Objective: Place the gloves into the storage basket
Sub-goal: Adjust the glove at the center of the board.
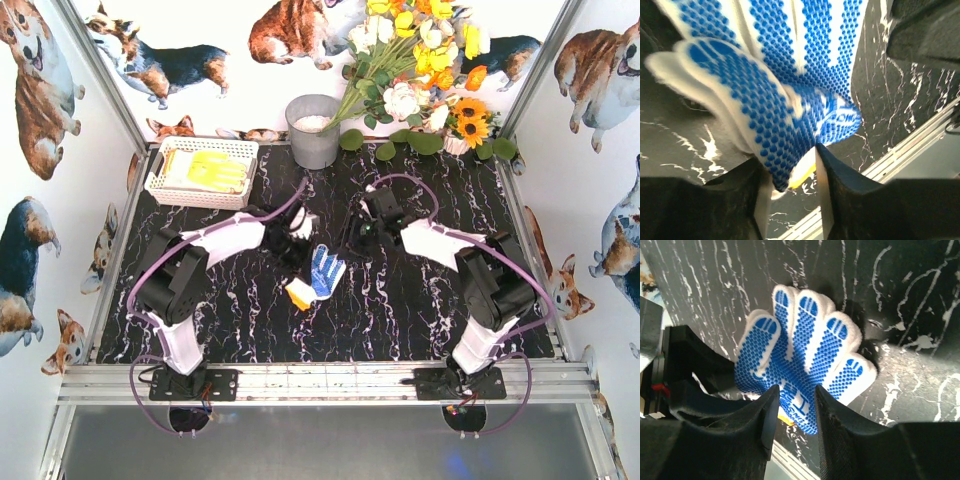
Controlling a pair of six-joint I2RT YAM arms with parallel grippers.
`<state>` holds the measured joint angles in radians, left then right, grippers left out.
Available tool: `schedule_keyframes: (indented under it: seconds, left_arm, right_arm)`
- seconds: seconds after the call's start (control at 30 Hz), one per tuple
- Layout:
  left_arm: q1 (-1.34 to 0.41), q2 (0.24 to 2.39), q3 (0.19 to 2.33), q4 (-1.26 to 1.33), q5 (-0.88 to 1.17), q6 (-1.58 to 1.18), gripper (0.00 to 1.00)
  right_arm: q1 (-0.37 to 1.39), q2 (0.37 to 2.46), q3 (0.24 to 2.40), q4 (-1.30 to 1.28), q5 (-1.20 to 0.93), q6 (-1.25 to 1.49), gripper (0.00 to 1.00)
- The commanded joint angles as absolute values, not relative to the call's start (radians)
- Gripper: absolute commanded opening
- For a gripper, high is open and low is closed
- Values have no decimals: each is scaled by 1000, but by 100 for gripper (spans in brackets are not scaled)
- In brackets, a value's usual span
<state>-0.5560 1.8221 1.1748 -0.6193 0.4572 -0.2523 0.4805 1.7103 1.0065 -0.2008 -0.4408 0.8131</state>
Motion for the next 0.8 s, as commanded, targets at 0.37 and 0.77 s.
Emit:
schedule_keyframes:
  seconds: [0.37, 0.77]
  left_arm:
    - [-512, 1516, 977, -502, 372, -568, 57]
    - [-510, 1496, 671, -181, 468, -667, 59]
  right_arm:
    - [477, 1840, 1259, -418, -614, 697, 31]
    - [462, 1925, 1271, -498, -611, 625, 28]
